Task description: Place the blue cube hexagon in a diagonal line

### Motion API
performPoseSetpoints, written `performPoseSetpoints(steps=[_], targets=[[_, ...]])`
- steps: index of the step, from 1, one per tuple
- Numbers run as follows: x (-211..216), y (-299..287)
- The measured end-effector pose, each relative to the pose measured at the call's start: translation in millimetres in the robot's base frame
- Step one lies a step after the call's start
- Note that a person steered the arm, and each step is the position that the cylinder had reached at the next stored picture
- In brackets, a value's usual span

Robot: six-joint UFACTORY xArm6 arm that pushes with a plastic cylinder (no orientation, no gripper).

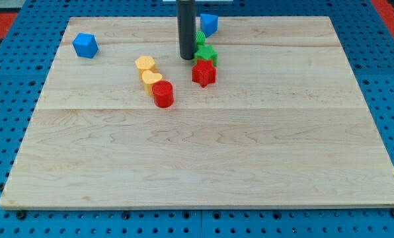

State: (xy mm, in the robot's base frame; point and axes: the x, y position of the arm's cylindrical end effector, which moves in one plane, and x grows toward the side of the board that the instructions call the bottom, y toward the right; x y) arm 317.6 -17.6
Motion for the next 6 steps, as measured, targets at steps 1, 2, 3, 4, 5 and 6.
performPoseSetpoints(steps=[1,2,3,4,5,6], targets=[[5,-72],[7,-160],[4,-201],[-13,-218],[-34,-197],[-38,-238]])
